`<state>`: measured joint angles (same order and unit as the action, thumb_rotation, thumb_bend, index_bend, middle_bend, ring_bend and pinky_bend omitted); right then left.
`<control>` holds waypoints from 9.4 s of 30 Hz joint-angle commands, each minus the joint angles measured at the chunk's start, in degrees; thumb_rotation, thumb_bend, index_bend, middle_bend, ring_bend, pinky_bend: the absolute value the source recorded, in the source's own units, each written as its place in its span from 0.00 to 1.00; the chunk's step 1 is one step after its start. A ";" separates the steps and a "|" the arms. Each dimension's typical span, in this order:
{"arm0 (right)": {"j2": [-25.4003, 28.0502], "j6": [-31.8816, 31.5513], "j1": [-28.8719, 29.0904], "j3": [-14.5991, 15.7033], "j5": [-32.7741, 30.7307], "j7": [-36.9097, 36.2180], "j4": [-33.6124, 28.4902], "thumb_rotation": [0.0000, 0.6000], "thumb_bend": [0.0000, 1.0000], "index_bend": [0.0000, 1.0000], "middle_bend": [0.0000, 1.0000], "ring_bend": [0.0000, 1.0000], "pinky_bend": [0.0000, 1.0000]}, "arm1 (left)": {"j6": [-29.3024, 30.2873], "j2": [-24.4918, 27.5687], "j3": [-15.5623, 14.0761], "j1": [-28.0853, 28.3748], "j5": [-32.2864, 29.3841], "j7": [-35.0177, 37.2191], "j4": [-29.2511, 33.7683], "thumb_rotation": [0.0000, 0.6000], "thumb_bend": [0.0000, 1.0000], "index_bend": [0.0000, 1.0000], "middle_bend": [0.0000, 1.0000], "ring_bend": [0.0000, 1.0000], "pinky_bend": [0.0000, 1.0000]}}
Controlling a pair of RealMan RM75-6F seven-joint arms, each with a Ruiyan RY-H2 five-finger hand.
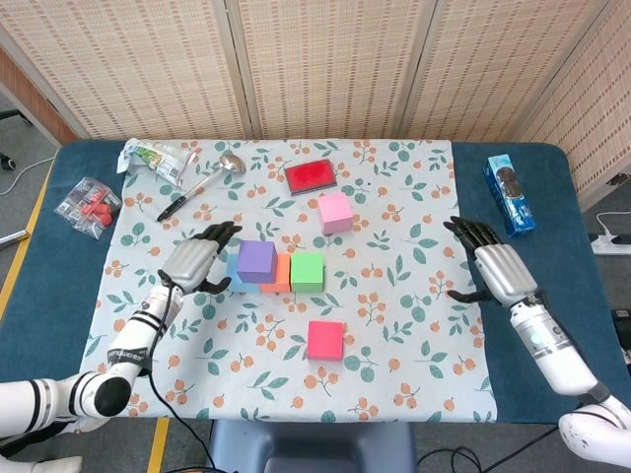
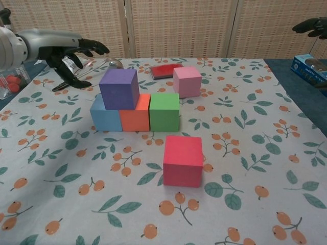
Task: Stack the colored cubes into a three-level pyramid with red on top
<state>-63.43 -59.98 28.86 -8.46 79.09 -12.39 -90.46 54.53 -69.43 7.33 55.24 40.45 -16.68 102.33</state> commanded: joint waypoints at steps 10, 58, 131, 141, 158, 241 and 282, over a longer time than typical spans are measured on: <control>-4.94 11.99 7.76 -0.16 1.97 -8.43 3.29 1.00 0.00 0.00 0.06 0.00 0.00 | 6.66 3.75 -5.80 -11.75 11.53 4.95 3.43 1.00 0.37 0.00 0.00 0.00 0.17; -26.96 33.73 35.07 -1.80 4.02 -25.24 28.66 1.00 0.00 0.00 0.13 0.00 0.00 | 2.65 2.86 -3.54 -22.09 18.70 12.04 -0.49 1.00 0.37 0.00 0.00 0.00 0.14; -19.11 28.30 26.67 2.35 1.90 -21.54 18.94 1.00 0.00 0.00 0.10 0.00 0.00 | 0.08 2.94 -2.60 -25.34 21.62 14.66 -1.63 1.00 0.37 0.00 0.00 0.00 0.13; -16.09 29.88 29.15 -1.53 -3.12 -14.60 23.10 1.00 0.00 0.00 0.10 0.00 0.00 | 1.95 2.94 -2.34 -26.62 22.87 15.76 -1.81 1.00 0.37 0.00 0.00 0.00 0.13; -31.17 35.84 35.87 -2.85 -4.67 -10.44 43.86 1.00 0.00 0.00 0.10 0.00 0.00 | 2.83 3.92 -2.73 -28.30 22.92 16.13 -0.37 1.00 0.37 0.00 0.00 0.00 0.13; -17.90 20.07 33.47 5.37 -45.95 41.89 12.61 1.00 0.03 0.12 0.36 0.05 0.00 | 3.52 6.37 -3.27 -32.03 28.98 23.41 0.06 1.00 0.36 0.00 0.00 0.00 0.13; -19.29 14.52 27.85 14.02 18.48 -5.07 35.34 1.00 0.00 0.21 0.12 0.00 0.00 | 4.46 7.80 -3.06 -32.78 27.33 21.00 3.79 1.00 0.36 0.00 0.00 0.00 0.13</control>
<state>-81.31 -44.08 56.23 4.70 96.03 -16.05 -56.91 58.98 -61.63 4.28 22.46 67.76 4.33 106.10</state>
